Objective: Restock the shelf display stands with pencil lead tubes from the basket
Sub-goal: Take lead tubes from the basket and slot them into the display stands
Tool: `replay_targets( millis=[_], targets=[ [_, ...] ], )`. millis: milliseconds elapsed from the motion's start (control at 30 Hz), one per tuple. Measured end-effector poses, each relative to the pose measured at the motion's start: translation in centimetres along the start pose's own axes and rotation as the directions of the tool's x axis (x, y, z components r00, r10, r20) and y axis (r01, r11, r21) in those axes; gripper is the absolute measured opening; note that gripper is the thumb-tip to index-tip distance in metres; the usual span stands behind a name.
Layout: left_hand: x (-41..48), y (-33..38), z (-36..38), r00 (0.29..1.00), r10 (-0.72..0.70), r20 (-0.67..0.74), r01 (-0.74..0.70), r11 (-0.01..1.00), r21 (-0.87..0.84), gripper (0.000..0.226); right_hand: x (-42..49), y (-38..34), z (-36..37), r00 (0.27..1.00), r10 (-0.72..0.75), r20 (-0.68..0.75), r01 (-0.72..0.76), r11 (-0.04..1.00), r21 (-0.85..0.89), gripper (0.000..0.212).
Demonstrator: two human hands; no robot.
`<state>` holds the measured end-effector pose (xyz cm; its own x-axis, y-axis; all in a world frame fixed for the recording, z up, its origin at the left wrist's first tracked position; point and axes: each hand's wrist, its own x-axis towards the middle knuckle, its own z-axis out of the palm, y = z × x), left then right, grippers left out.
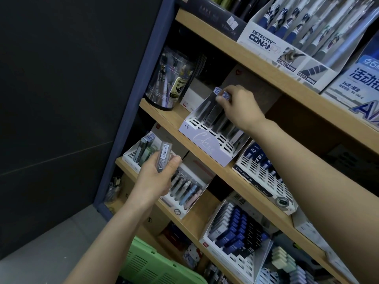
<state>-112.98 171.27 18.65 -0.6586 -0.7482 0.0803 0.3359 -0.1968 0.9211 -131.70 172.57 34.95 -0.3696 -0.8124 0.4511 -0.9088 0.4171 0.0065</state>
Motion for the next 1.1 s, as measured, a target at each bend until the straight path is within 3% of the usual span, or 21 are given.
replay_targets(
  millis=[133,367,767,833,900,967,1033,1100],
  targets=[
    [0.1,0.1,0.0,1.0,-0.007,-0.006,0.007,1.0,0.021,0.015,-0.1,0.5,-0.2,0.985,0.039,-0.165,-0.024,0.995,0.096,0.02],
    [0.2,-0.2,0.0,1.0,-0.017,-0.014,0.018,0.999,0.038,0.015,0.1,0.9,-0.5,0.979,0.095,-0.181,-0.08,0.993,0.087,0.017],
    [-0.1,0.3,0.1,0.999,-0.038,0.006,0.037,0.999,0.018,0.018,-1.1,0.5,1.0,0.982,0.026,-0.188,-0.033,0.999,-0.034,0.032],
    [-0.2,0.4,0.2,0.998,-0.053,0.016,0.053,0.998,0.019,0.017,-2.3,-0.1,1.4,0.97,0.009,-0.244,-0.018,0.999,-0.035,0.035],
    [-0.3,0.3,0.2,0.998,-0.062,0.032,0.061,0.998,0.03,0.014,-4.1,-1.4,1.7,0.95,-0.003,-0.313,0.026,0.997,0.07,0.029],
    [-0.3,0.2,0.2,0.996,-0.069,0.049,0.067,0.996,0.052,0.013,-6.2,-3.1,2.1,0.967,-0.007,-0.256,0.069,0.97,0.233,0.023],
    [-0.2,0.1,0.1,0.995,-0.079,0.067,0.073,0.993,0.097,0.011,-8.5,-4.7,2.5,0.999,-0.017,-0.041,0.029,0.95,0.312,0.026],
    [-0.3,0.1,0.2,0.992,-0.083,0.094,0.069,0.987,0.142,0.006,-10.3,-5.6,3.2,0.983,-0.033,0.183,-0.034,0.934,0.356,0.029]
  ],
)
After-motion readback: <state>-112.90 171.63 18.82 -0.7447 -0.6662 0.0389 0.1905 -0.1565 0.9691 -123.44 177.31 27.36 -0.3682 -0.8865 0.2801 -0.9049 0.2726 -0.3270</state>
